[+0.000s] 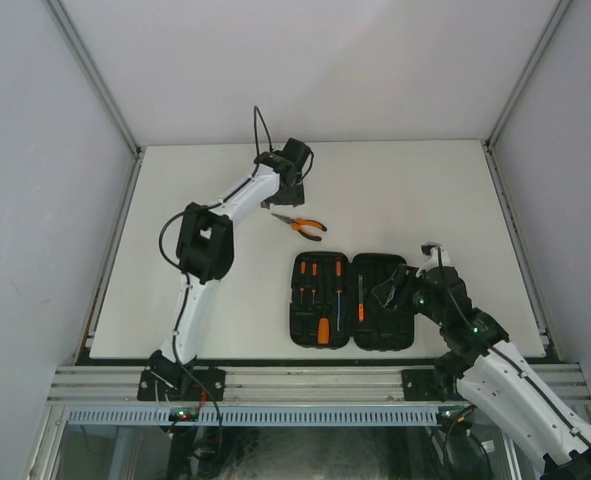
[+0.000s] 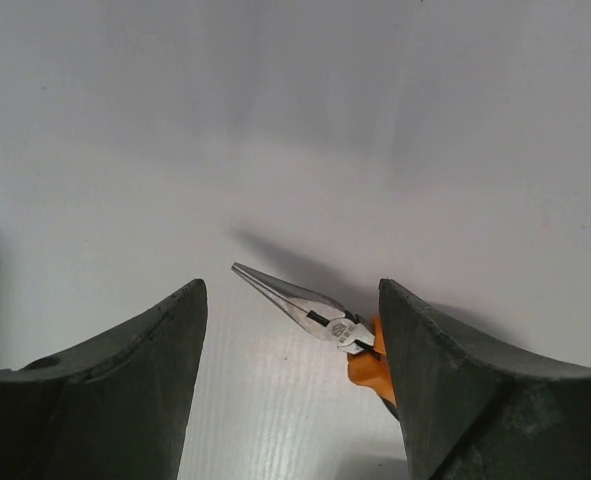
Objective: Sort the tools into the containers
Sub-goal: Adjust the pliers at the center of the board.
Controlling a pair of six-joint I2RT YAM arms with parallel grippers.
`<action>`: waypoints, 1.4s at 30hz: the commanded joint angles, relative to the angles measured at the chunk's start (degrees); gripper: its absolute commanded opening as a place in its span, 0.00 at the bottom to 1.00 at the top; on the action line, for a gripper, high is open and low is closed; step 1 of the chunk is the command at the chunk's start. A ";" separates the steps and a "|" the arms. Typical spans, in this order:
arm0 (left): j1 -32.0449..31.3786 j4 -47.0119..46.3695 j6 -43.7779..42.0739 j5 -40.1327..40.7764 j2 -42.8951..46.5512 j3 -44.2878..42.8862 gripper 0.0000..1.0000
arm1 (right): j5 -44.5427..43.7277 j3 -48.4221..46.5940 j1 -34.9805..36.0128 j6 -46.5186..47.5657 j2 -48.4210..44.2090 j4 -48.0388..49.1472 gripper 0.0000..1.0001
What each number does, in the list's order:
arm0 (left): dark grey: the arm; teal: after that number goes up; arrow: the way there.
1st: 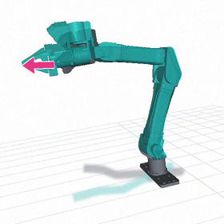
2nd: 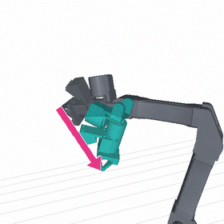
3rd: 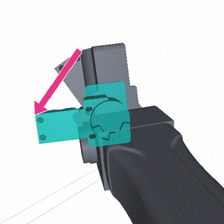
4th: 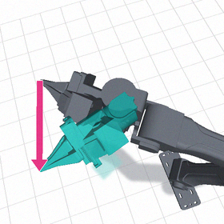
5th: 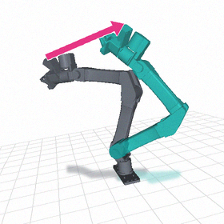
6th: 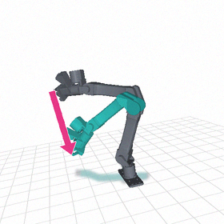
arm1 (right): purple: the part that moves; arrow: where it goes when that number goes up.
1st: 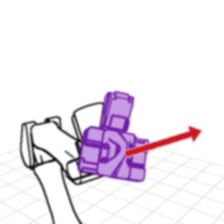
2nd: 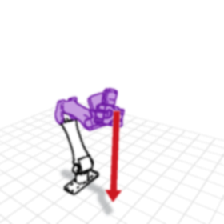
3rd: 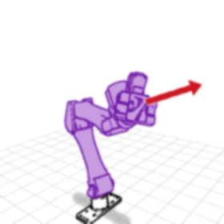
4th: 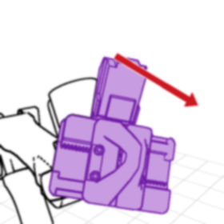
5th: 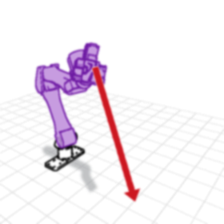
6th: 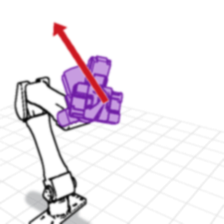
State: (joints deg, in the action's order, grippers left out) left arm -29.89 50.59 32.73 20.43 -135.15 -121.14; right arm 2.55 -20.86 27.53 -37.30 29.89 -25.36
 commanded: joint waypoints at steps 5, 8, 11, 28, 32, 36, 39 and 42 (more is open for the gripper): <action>0.98 6.73 -3.47 1.67 -2.87 -5.77 0.73 | 1.27 -0.91 0.04 0.57 1.26 1.80 0.58; 1.47 7.56 -3.62 0.66 -4.18 -5.84 0.73 | 1.36 -0.89 0.05 0.55 1.51 1.94 0.58; 1.59 7.90 -3.81 -0.13 -4.74 -5.53 0.72 | 1.54 -0.93 -0.02 0.58 1.78 2.20 0.58; 0.95 -1.34 -2.81 -4.13 9.86 19.88 0.67 | 2.96 -0.89 0.08 0.25 3.57 3.48 0.57; -0.44 -4.27 -2.52 -6.14 13.95 27.17 0.66 | 3.17 -0.93 0.24 -0.11 3.94 3.89 0.57; -2.68 -7.02 -3.23 -7.16 15.97 31.08 0.66 | 3.38 -0.95 0.47 -0.23 4.08 4.10 0.57; -3.37 -8.65 -3.89 -7.17 18.07 32.19 0.65 | 3.43 -0.93 0.53 -0.21 3.82 3.75 0.57; -3.42 -10.16 -3.91 -5.53 21.47 33.10 0.64 | 3.04 -0.88 0.51 -0.30 3.21 3.06 0.57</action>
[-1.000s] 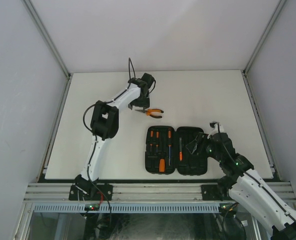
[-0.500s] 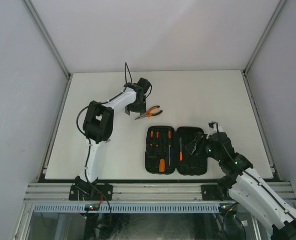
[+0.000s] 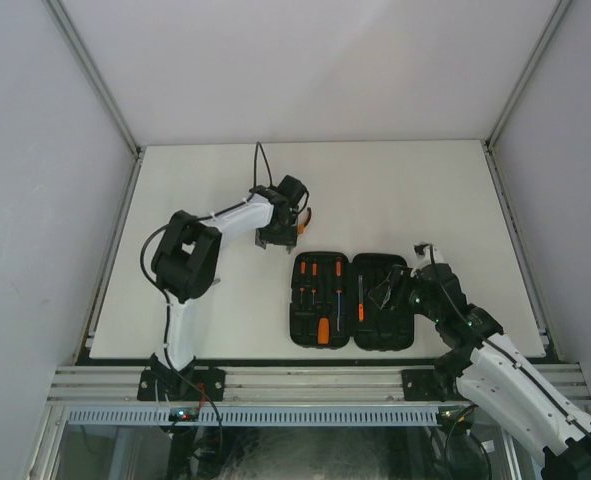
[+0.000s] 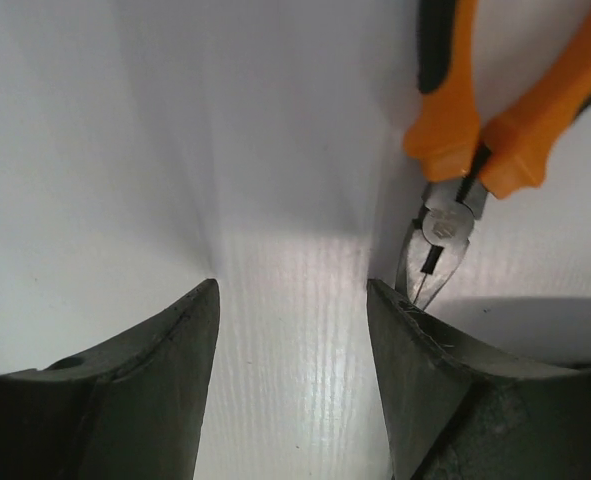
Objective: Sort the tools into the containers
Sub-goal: Adjust the pliers at the center of the board.
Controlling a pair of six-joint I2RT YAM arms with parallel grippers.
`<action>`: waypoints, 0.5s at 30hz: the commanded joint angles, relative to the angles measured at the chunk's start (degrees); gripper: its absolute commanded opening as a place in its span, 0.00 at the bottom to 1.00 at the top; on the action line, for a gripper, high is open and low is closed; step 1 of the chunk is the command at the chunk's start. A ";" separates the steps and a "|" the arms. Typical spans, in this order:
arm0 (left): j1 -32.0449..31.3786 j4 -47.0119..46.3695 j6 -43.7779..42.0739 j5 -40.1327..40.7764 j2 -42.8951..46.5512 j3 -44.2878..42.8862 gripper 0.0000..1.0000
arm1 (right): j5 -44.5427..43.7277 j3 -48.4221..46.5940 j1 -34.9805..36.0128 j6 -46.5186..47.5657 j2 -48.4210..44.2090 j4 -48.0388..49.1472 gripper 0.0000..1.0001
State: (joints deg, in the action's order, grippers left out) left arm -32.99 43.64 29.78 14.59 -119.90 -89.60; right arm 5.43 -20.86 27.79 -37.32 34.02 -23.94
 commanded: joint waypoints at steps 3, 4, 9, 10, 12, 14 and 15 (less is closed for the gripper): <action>-0.32 -4.94 -0.95 2.42 9.60 2.34 0.64 | -0.28 -0.93 0.31 -0.37 -1.24 1.20 0.56; -0.32 -5.49 -0.99 2.62 10.46 2.54 0.64 | -0.28 -0.89 0.30 -0.36 -1.25 1.19 0.57; -0.32 -8.25 -0.79 0.00 11.00 2.12 0.66 | 0.02 -0.91 0.43 -0.49 -0.70 1.76 0.57; -0.32 -8.52 -0.76 -1.01 10.43 1.62 0.67 | 0.07 -0.93 0.54 -0.54 -0.47 1.82 0.57; -0.54 -8.57 -0.65 -2.68 8.94 0.08 0.68 | 0.02 -0.93 0.55 -0.47 -0.22 1.80 0.56; -1.03 -8.73 -0.79 -3.42 7.19 -1.47 0.69 | -0.06 -0.89 0.60 -0.45 -0.19 1.86 0.56; -1.36 -8.79 -1.06 -3.64 6.36 -2.31 0.69 | -0.13 -0.93 0.60 -0.46 -0.22 1.77 0.56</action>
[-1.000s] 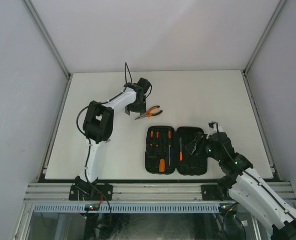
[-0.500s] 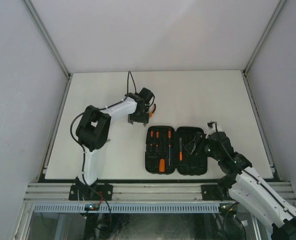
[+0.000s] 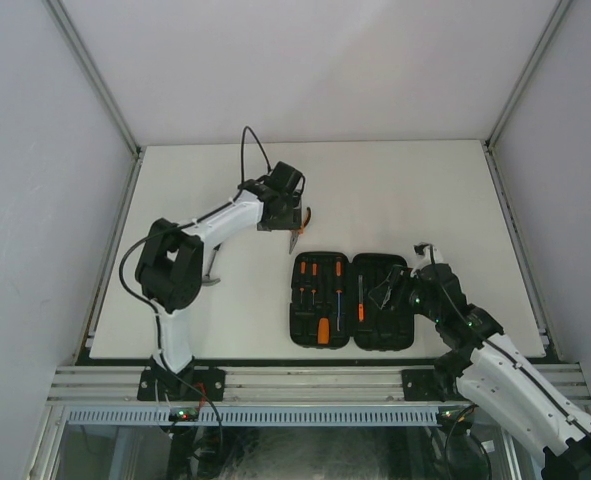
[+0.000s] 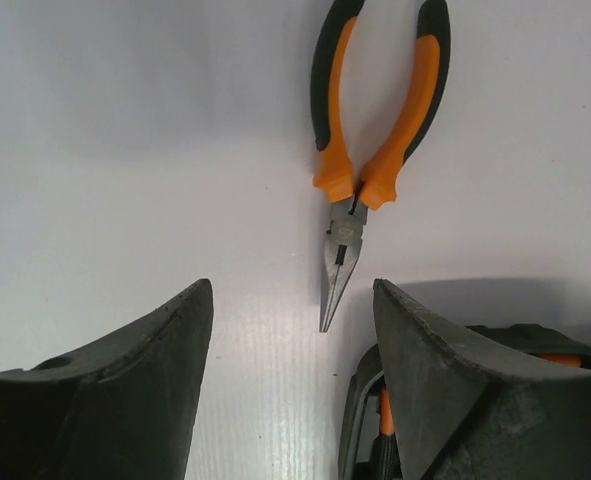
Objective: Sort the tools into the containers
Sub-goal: Adjust the pliers at the center of the board.
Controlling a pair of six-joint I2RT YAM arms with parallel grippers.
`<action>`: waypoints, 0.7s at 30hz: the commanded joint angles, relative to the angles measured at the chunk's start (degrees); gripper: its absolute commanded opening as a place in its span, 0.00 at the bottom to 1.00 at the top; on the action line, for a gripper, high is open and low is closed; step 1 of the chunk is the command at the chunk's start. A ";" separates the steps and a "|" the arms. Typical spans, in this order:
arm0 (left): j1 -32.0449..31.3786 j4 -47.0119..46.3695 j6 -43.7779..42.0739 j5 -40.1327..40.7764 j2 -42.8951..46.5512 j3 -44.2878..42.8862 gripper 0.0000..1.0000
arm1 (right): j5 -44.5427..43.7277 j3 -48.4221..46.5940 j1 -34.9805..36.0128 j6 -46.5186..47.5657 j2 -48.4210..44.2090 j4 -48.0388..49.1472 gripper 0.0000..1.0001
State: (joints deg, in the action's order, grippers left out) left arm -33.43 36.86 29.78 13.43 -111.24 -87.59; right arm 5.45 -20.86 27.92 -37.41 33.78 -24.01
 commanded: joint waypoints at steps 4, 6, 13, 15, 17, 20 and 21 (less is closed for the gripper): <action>-1.75 -1.60 -2.04 -3.36 -6.37 -7.53 0.70 | -0.27 -0.93 0.60 -0.23 0.23 1.73 0.56; -1.73 -1.18 -2.41 -3.39 -8.16 -8.99 0.70 | -0.27 -0.93 0.56 -0.21 0.17 1.71 0.56; -1.74 1.79 -4.36 -2.44 -14.62 -15.98 0.69 | -0.36 -0.93 0.55 0.09 0.74 1.83 0.57; -1.77 2.45 -4.69 -1.83 -16.00 -17.99 0.70 | -0.36 -0.93 0.55 0.06 0.92 1.88 0.57; -1.69 3.12 -4.88 -1.52 -17.53 -19.64 0.70 | -0.27 -0.93 0.56 0.16 1.10 1.99 0.57; -1.63 4.69 -4.94 -1.06 -19.43 -21.82 0.70 | -0.18 -0.93 0.56 0.18 1.14 2.04 0.56; -1.48 4.97 -4.87 -0.96 -19.83 -22.20 0.69 | -0.18 -0.89 0.56 0.15 1.19 1.97 0.56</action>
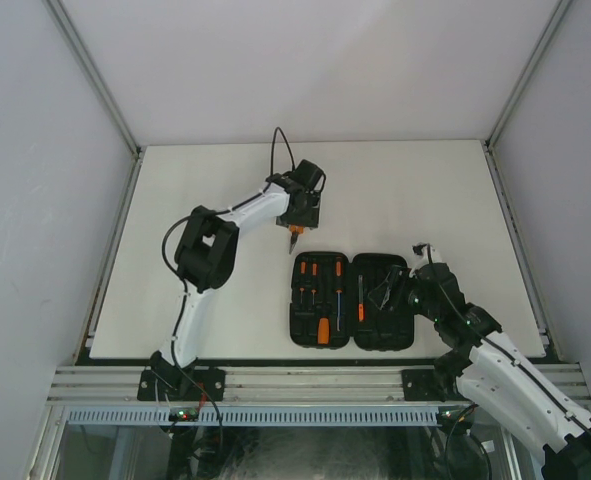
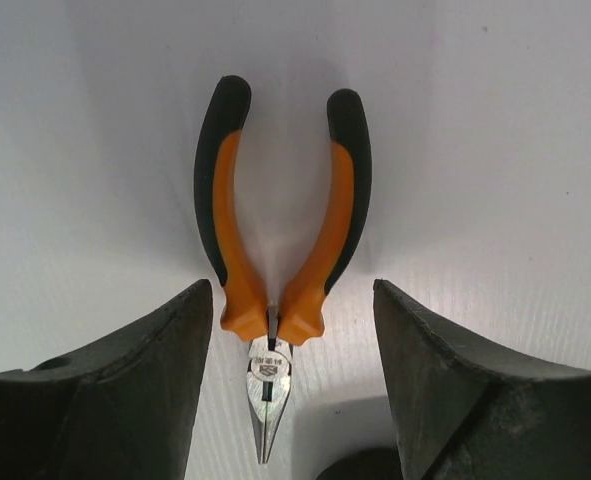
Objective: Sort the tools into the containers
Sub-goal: Adjust the pliers at the center of the board, then pick up the pliers at the center of the board.
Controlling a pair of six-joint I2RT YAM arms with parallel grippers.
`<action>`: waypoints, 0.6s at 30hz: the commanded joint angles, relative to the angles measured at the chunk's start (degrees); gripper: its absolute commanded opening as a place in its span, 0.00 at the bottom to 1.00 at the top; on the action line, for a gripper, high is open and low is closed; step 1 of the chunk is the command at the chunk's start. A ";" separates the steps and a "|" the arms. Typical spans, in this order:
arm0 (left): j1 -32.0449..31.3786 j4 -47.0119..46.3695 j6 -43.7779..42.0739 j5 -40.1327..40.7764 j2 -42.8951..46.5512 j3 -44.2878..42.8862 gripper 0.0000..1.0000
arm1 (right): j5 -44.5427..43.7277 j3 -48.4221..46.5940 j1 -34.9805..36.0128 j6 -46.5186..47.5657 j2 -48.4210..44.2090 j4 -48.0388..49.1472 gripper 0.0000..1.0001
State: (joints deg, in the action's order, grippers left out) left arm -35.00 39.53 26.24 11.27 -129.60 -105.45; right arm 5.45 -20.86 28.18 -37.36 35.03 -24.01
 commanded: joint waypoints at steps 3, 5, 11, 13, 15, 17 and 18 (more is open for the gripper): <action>0.43 2.69 -0.96 0.96 -1.99 -4.45 0.68 | -0.27 -0.93 0.31 0.13 -0.05 1.86 0.56; 0.69 2.68 -0.80 0.77 -1.86 -3.93 0.66 | -0.27 -0.94 0.30 0.10 -0.11 1.94 0.56; 1.10 1.63 -0.92 0.19 -1.74 -2.74 0.56 | 0.06 -0.91 0.29 0.14 0.12 2.23 0.56; 1.24 1.37 -1.02 -0.15 -1.95 -2.75 0.50 | 0.03 -0.89 0.29 0.13 0.14 2.18 0.56; 1.24 1.25 -1.05 -0.38 -1.94 -2.60 0.44 | 0.08 -0.93 0.29 0.10 0.04 2.10 0.56; 1.18 1.02 -0.97 -0.79 -1.36 -1.74 0.38 | 0.06 -0.98 0.30 0.10 -0.13 1.86 0.56; 1.24 0.61 -1.05 -0.97 -0.68 -0.95 0.34 | 0.00 -0.94 0.29 0.10 -0.28 1.74 0.56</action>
State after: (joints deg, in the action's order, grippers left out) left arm -34.11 41.19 25.89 11.33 -131.50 -106.94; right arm 5.45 -20.86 28.18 -37.36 35.20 -23.97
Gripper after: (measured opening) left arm 0.478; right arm 0.566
